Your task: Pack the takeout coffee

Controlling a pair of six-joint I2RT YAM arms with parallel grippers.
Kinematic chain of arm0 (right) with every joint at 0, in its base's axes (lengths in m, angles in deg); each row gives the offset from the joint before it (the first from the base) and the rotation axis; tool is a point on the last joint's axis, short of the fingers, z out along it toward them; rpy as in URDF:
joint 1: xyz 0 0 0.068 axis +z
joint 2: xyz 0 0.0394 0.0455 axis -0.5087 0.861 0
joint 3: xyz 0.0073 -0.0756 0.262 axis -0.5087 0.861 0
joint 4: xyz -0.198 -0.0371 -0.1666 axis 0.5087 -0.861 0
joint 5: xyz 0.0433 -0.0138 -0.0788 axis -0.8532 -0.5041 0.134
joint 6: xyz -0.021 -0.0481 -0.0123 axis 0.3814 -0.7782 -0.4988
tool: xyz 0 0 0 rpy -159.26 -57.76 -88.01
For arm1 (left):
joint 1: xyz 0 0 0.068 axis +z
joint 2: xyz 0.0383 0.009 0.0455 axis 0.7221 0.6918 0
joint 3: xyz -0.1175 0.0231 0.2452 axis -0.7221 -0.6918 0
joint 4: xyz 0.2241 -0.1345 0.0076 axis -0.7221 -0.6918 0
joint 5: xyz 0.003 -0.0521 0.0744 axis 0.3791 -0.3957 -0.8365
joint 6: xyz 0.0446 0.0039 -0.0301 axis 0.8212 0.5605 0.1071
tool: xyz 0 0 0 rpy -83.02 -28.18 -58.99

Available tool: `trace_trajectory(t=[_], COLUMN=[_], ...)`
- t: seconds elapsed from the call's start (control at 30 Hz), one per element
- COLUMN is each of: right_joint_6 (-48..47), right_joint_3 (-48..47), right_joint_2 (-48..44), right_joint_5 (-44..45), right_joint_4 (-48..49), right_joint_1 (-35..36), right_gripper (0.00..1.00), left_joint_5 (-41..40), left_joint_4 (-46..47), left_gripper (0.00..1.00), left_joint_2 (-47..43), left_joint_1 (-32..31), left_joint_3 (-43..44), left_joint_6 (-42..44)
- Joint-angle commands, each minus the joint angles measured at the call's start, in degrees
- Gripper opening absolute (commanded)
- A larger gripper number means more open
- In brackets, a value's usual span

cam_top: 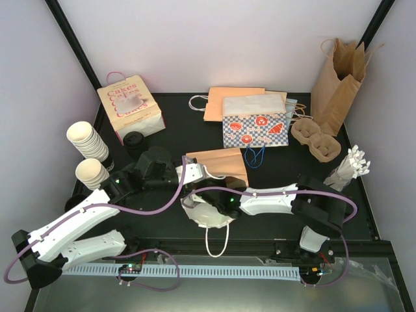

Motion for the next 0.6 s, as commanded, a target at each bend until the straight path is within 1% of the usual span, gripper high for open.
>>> trace_trajectory(t=[0.0, 0.13, 0.33, 0.47, 0.57], right_joint_6=[1.0, 0.8, 0.9, 2.4, 3.7], right_joint_3=[-1.5, -2.2, -3.4, -2.7, -3.9], right_joint_2=[-1.4, -0.2, 0.5, -3.9, -6.8], right_joint_5=[4.9, 6.7, 5.9, -0.6, -2.2], right_joint_4=[4.7, 7.1, 6.2, 1.6, -5.0], right_joint_1=[-1.0, -1.0, -1.1, -1.0, -0.6], right_gripper=[0.01, 0.01, 0.01, 0.01, 0.01], left_joint_5=[7.4, 7.5, 6.3, 4.1, 4.1], left_joint_4=[0.5, 0.2, -0.3, -0.6, -0.2], left_gripper=[0.03, 0.03, 0.03, 0.03, 0.02], left_joint_2=[1.0, 0.8, 0.7, 0.9, 0.8], left_joint_1=[-2.1, -2.4, -2.5, -2.5, -2.5], left_joint_3=[0.4, 0.5, 0.5, 0.5, 0.1], left_joint_6=[0.0, 0.0, 0.0, 0.1, 0.2])
